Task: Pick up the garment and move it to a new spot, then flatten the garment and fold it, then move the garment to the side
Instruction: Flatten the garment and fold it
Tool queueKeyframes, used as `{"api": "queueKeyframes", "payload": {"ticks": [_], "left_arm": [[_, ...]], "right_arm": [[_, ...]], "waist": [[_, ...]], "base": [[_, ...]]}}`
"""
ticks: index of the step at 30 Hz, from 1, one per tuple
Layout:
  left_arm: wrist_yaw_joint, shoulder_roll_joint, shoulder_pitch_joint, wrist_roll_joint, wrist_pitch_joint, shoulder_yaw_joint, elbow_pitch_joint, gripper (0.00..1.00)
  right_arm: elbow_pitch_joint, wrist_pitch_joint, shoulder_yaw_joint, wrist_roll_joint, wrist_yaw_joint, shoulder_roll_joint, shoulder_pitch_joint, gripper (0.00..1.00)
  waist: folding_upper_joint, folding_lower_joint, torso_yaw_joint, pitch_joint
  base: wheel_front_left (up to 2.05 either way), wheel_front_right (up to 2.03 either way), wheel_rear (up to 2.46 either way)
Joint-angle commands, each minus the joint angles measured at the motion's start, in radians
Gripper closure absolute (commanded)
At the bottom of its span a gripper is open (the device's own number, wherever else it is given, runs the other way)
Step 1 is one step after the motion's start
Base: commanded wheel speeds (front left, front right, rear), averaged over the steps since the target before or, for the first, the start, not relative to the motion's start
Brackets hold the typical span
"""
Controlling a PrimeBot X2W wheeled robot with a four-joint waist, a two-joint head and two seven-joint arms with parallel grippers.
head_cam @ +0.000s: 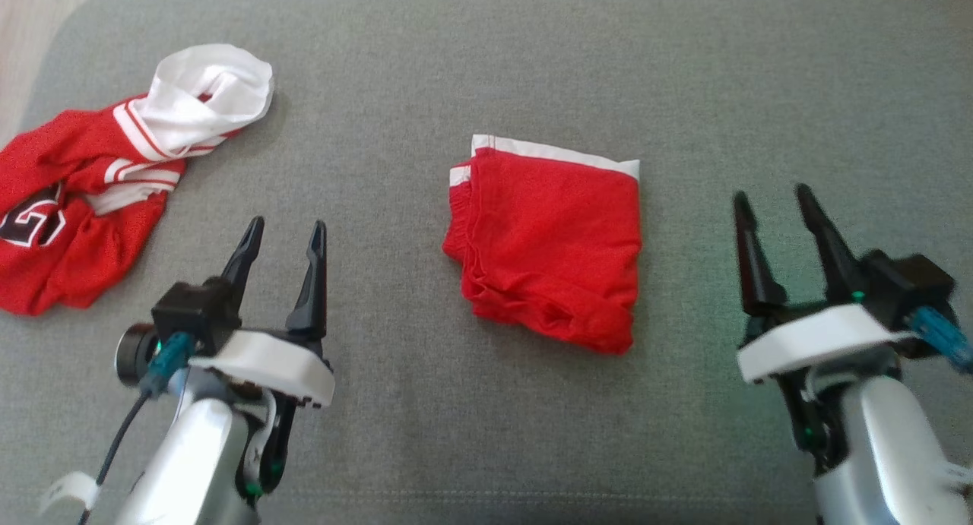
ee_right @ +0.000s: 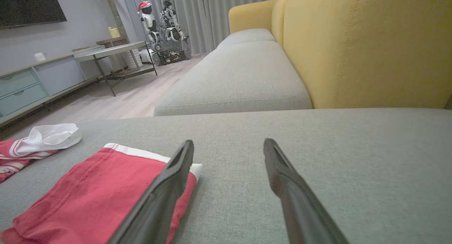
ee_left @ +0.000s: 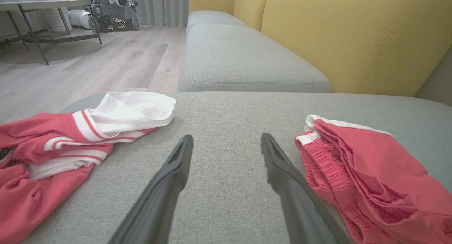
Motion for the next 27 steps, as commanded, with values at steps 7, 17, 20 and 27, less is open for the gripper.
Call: {"api": "queueKeyframes", "payload": {"ticks": [7, 17, 20, 27], "left_arm": [[0.016, 0.053, 0.031, -0.004, 0.014, 0.037, -0.069, 0.00], [0.039, 0.082, 0.117, -0.005, 0.048, 0.027, -0.120, 0.00], [0.045, 0.087, 0.136, -0.009, 0.060, 0.026, -0.137, 0.00], [0.059, 0.097, 0.170, -0.016, 0.074, 0.025, -0.163, 0.00]], "right_arm": [[-0.103, 0.033, -0.030, -0.017, -0.001, 0.010, 0.062, 0.00], [-0.159, 0.055, -0.047, 0.004, -0.001, 0.010, 0.155, 0.00], [-0.175, 0.062, -0.048, 0.009, -0.001, 0.010, 0.177, 0.00], [-0.207, 0.076, -0.050, 0.014, -0.001, 0.010, 0.224, 0.00]], "waist": [[0.0000, 0.0000, -0.007, -0.059], [0.0000, 0.0000, -0.009, -0.152], [0.0000, 0.0000, -0.010, -0.173], [0.0000, 0.0000, -0.013, -0.212]], "base": [[0.00, 0.00, 0.00], [0.00, 0.00, 0.00], [0.00, 0.00, 0.00], [0.00, 0.00, 0.00]]}}
